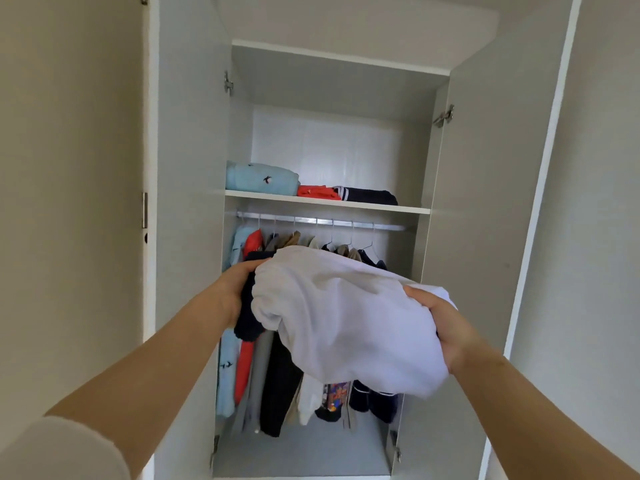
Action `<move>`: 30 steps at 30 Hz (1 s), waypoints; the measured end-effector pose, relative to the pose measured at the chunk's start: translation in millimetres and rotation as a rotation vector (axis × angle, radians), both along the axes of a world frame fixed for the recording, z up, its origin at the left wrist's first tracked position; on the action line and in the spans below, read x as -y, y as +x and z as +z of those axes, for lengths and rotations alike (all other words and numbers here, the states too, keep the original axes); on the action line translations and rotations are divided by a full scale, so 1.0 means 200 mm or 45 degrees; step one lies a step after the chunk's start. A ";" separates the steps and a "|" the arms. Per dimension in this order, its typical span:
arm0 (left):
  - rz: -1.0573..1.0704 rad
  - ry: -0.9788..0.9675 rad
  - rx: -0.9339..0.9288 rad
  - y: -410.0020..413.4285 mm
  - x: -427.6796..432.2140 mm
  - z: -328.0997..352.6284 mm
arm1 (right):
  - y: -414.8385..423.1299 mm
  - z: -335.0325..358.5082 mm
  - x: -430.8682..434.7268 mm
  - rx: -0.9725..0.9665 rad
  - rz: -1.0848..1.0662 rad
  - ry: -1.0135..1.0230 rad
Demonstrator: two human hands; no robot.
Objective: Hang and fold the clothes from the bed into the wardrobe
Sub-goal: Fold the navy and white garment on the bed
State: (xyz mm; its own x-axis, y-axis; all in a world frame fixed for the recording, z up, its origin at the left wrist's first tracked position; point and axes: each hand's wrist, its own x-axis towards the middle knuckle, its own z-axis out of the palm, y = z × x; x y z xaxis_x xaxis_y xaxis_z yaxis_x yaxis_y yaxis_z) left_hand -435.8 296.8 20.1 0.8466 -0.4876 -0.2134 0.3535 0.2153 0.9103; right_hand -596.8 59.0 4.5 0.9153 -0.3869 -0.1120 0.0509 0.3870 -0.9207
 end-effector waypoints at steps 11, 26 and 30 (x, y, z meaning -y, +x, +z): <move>-0.020 -0.385 0.109 0.97 0.57 0.31 | 0.89 0.36 0.53 0.364 0.035 0.057; 0.005 -0.945 0.413 1.90 1.31 0.82 | 1.93 0.89 1.29 0.725 -0.155 -0.014; 0.003 -1.029 0.382 2.15 1.56 0.99 | 2.19 1.07 1.54 0.690 -0.209 -0.252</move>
